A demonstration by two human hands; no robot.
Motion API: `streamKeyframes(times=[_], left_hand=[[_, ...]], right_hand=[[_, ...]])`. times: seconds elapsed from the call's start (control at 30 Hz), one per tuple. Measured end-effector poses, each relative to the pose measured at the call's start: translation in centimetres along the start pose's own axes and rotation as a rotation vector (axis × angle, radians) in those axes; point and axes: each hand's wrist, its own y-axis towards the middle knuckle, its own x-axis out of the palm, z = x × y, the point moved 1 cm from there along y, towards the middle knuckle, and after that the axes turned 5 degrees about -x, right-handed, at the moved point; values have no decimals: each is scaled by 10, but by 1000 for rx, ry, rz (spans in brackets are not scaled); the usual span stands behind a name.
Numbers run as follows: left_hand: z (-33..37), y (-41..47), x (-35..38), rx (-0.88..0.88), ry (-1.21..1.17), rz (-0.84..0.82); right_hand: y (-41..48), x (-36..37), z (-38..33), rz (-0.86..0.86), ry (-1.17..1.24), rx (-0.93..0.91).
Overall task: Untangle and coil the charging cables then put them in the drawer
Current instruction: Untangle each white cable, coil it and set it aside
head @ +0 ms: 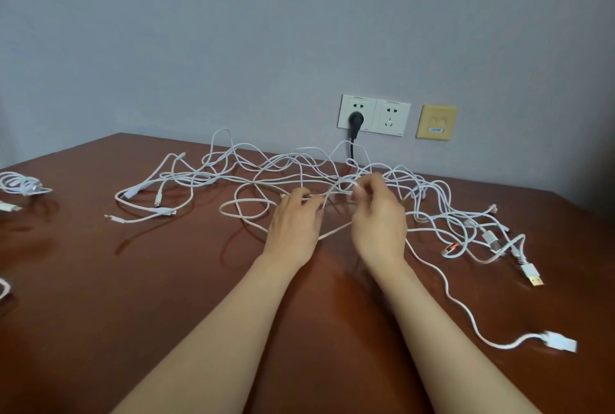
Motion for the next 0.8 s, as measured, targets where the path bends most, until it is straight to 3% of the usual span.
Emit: streamKeyframes(times=[0.1, 0.27, 0.33, 0.4, 0.47, 0.53, 0.63, 0.8], left_hand=[[-1, 3, 0, -21, -13, -22], [4, 2, 3, 50, -76, -265], [3, 5, 4, 33, -130, -222], [4, 7, 0, -84, -336, -143], [6, 11, -8, -202, -694, -61], [12, 15, -13, -333, -1011, -25], [18, 17, -21, -489, -1264, -9], [13, 24, -21, -610, -1507, -93]], right_hand=[[5, 1, 3, 84, 309, 134], [11, 0, 9, 114, 731, 424], [12, -3, 10, 86, 845, 528], [15, -5, 13, 61, 881, 578], [15, -3, 21, 31, 759, 553], [13, 1, 30, -45, 491, 446], [7, 7, 33, -229, 206, 290], [-3, 18, 25, -446, 10, 124]])
